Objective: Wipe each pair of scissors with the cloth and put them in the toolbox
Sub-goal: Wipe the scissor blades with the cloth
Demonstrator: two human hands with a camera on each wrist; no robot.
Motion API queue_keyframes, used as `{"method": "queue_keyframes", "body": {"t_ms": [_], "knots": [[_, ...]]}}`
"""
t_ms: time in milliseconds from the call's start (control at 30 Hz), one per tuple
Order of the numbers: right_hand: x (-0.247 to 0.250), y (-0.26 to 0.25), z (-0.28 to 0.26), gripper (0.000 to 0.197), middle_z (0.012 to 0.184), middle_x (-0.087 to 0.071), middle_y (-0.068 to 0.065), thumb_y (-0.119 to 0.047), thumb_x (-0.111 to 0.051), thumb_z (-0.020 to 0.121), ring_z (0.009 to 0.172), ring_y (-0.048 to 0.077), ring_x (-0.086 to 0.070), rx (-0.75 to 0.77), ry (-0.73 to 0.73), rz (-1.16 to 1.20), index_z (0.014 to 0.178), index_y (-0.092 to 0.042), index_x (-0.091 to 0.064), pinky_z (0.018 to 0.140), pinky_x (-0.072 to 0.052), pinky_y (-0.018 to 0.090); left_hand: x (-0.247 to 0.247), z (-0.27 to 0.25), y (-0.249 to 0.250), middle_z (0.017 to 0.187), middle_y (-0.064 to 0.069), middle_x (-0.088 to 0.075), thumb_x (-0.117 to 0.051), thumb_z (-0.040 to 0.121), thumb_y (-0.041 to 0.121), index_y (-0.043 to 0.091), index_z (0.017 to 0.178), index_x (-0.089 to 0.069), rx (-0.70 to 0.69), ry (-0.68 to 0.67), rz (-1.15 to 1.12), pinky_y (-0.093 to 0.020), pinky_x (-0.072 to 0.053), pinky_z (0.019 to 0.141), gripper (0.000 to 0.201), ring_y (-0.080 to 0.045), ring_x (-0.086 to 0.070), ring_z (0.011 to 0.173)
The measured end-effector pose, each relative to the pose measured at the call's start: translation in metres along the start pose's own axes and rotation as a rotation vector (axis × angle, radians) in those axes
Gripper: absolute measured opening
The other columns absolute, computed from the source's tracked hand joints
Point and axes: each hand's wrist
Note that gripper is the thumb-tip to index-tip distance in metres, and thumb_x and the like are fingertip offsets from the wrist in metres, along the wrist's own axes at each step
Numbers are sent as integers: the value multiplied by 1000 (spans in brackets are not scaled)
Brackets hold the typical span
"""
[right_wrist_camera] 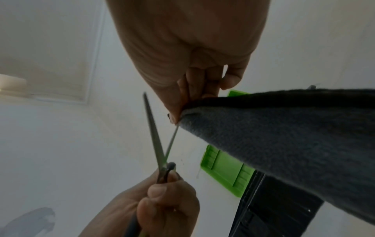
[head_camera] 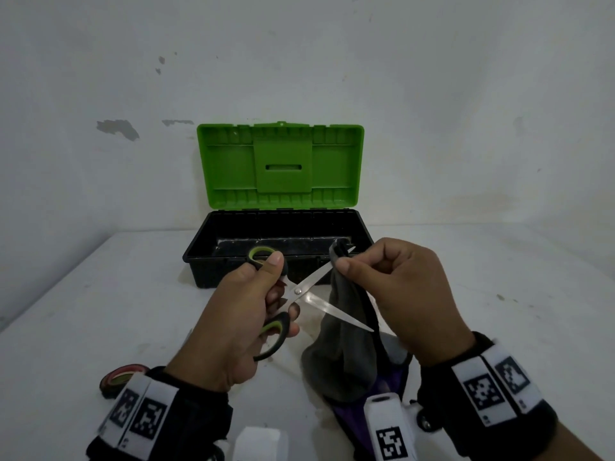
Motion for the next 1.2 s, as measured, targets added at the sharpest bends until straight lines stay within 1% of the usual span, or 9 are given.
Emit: {"method": "queue_keyframes", "body": {"t_ms": [167,333,433,500,633,800,1000,1100,1200], "knots": [[-9,0,-8,20,62,-72,3,-21,-83,78,60,26,-69,23,-31,-38,64,-15,-70,60,-57,37,2,0,-1,57,-1,-36,-55,96,37,12,80,-56,-27,13,25,-28,-45,43,29,-19,-49,47],[-2,6,1,17,63,-74,3,-18,-82,79,64,27,-71,-17,47,32,67,-10,-72,63,-58,34,2,2,-2,57,0,-36,-55,96,36,14,77,-57,-32,12,25,-28,-45,43,29,-20,-49,48],[-5,3,-5,18,63,-73,2,-20,-82,79,64,26,-71,0,6,-21,66,-12,-72,63,-58,33,3,1,-3,58,-1,-35,-55,96,36,8,87,-60,-30,6,37,-29,-45,43,30,-19,-48,48],[-3,5,-3,18,63,-74,1,-19,-83,78,62,21,-71,-14,13,-6,66,-11,-72,61,-58,29,4,0,-3,57,-1,-35,-54,96,35,5,95,-59,-23,0,38,-29,-45,42,31,-19,-48,48],[2,6,0,18,59,-72,1,-18,-81,79,52,7,-64,-20,44,28,67,-8,-72,53,-50,15,5,-1,-2,56,0,-35,-53,97,35,7,93,-57,-20,-2,49,-28,-44,42,28,-19,-47,47],[3,6,3,19,58,-71,4,-18,-83,78,50,8,-62,-41,8,12,66,-9,-72,53,-50,17,7,-2,-2,56,0,-35,-54,97,35,9,88,-56,-23,0,59,-29,-44,43,28,-20,-48,49],[1,8,1,19,61,-72,5,-21,-82,79,59,23,-69,-6,23,-16,67,-10,-72,59,-57,29,7,-1,-3,56,0,-36,-54,96,35,9,87,-57,-18,5,58,-29,-45,43,28,-20,-48,50],[6,17,10,20,60,-72,2,-22,-82,79,55,12,-66,-27,54,-46,66,-10,-72,57,-54,22,8,-2,-5,56,1,-37,-54,97,35,10,83,-56,-27,20,68,-29,-45,44,29,-19,-50,48],[15,27,18,22,52,-66,-7,-21,-80,81,48,1,-54,-69,151,-3,65,-11,-69,53,-45,14,10,-1,-7,55,2,-40,-54,96,37,11,80,-56,-76,91,95,-30,-47,47,31,-18,-53,49]]}}
Point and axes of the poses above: each hand's wrist, its own z-axis towards the middle knuckle, its own x-axis out of the back of the hand, y = z × x
